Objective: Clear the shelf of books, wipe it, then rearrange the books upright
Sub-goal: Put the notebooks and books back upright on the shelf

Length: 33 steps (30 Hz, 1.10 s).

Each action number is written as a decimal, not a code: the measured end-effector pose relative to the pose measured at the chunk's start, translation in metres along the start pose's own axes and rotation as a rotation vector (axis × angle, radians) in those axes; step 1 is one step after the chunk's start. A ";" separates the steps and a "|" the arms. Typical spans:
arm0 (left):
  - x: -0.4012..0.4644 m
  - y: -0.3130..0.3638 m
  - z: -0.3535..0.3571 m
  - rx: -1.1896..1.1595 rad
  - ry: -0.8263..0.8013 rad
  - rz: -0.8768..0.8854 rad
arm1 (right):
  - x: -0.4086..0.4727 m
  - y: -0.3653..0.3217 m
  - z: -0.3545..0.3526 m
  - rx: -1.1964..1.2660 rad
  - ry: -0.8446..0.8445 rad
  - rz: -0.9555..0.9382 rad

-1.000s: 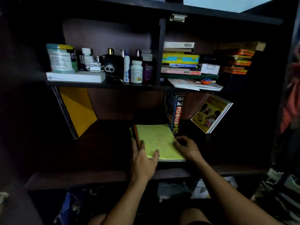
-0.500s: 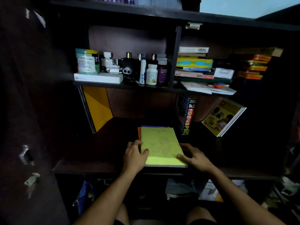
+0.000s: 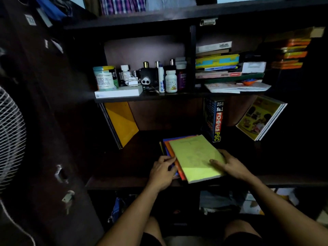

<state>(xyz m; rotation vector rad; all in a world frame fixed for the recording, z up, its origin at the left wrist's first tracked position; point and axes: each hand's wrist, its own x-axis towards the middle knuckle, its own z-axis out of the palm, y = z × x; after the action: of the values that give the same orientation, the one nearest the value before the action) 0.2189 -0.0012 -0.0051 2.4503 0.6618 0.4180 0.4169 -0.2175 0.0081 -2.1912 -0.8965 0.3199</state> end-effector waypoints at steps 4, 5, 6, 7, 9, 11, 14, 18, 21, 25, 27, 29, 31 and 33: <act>-0.003 0.014 0.001 0.091 0.107 -0.068 | -0.009 -0.006 -0.003 0.100 0.061 -0.005; -0.002 0.014 0.003 0.082 0.126 -0.097 | -0.010 -0.007 -0.004 0.110 0.058 -0.007; -0.001 0.013 0.003 0.051 0.144 -0.134 | -0.011 -0.008 -0.005 0.118 0.056 -0.015; 0.000 0.012 0.004 0.008 0.161 -0.164 | -0.012 -0.008 -0.005 0.122 0.052 -0.020; 0.002 0.013 0.000 -0.089 0.171 -0.204 | -0.012 -0.008 -0.006 0.142 0.039 -0.021; 0.005 0.016 -0.008 -0.219 0.138 -0.265 | -0.011 -0.006 -0.007 0.142 0.038 -0.030; 0.007 0.021 -0.016 -0.329 0.100 -0.358 | -0.012 -0.006 -0.005 0.131 0.034 -0.043; 0.005 0.030 -0.020 -0.373 0.133 -0.433 | -0.014 -0.008 -0.005 0.116 0.035 -0.060; 0.014 0.032 -0.017 -0.395 0.155 -0.527 | -0.011 -0.002 -0.005 0.080 0.021 -0.058; 0.010 0.043 -0.022 -0.544 0.092 -0.592 | -0.006 0.002 -0.005 0.056 -0.009 -0.063; 0.004 0.048 -0.028 -0.574 0.068 -0.588 | -0.005 0.002 -0.003 -0.004 -0.012 -0.067; -0.003 0.049 -0.035 -0.612 0.053 -0.587 | -0.006 0.001 0.000 -0.119 -0.014 -0.110; -0.006 0.043 -0.045 -0.651 0.056 -0.581 | -0.005 -0.001 0.003 -0.214 -0.026 -0.182; -0.010 0.031 -0.057 -0.678 0.065 -0.573 | -0.007 -0.004 0.005 -0.312 -0.104 -0.243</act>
<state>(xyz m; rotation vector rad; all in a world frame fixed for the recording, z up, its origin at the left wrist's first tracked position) 0.1977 -0.0037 0.0572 1.5363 1.0110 0.4023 0.4078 -0.2173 0.0066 -2.3275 -1.3320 0.1874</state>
